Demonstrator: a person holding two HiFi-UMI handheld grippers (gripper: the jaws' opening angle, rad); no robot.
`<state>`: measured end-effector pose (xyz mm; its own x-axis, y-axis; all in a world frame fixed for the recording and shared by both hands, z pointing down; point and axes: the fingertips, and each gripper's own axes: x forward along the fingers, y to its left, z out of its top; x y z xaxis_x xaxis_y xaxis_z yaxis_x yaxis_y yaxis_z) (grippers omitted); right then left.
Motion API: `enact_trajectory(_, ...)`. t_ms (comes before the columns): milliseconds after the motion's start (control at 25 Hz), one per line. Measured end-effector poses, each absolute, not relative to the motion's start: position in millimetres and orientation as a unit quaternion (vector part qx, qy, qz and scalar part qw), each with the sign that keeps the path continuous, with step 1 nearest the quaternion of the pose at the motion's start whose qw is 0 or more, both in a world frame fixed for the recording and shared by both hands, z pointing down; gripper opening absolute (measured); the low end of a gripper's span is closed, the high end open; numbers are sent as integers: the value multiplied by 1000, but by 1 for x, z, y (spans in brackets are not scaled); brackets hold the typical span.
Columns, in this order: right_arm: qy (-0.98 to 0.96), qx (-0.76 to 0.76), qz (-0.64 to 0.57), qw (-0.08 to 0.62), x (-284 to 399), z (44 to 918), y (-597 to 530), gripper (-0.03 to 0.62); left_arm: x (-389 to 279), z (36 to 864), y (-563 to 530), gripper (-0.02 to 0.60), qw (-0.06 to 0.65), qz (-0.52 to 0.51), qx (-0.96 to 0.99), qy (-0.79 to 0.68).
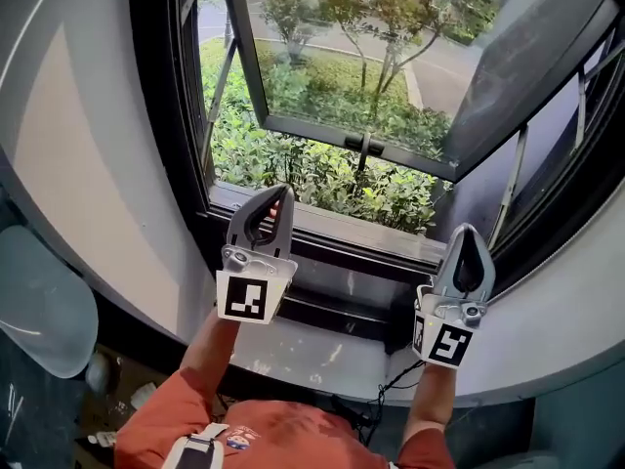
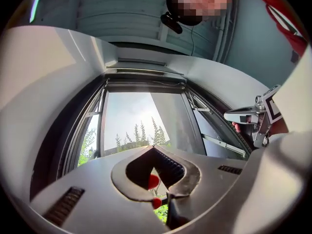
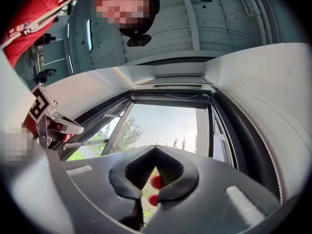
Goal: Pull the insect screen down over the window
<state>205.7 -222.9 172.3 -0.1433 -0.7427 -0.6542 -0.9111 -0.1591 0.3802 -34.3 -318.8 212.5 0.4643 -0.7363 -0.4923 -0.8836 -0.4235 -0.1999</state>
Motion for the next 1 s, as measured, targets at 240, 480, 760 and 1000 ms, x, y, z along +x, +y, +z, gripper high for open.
enact_trajectory(240,613,-634,456,121,213,108,-218,9,-42,154,-322,5,267,199,-804,492)
enact_trajectory(480,594,-613,506,118,207,41,-219,9,-50,93,-325,5,329,203,-778,495)
enact_trajectory(760,585,-597,545,71,199,-15,-244,9,-47,29,-327,6,391,191,-756,489)
enact_trajectory(1000,530,-606,592,21,197,-72,-255,11,-35,-24,-343,6,440,166,-729,497)
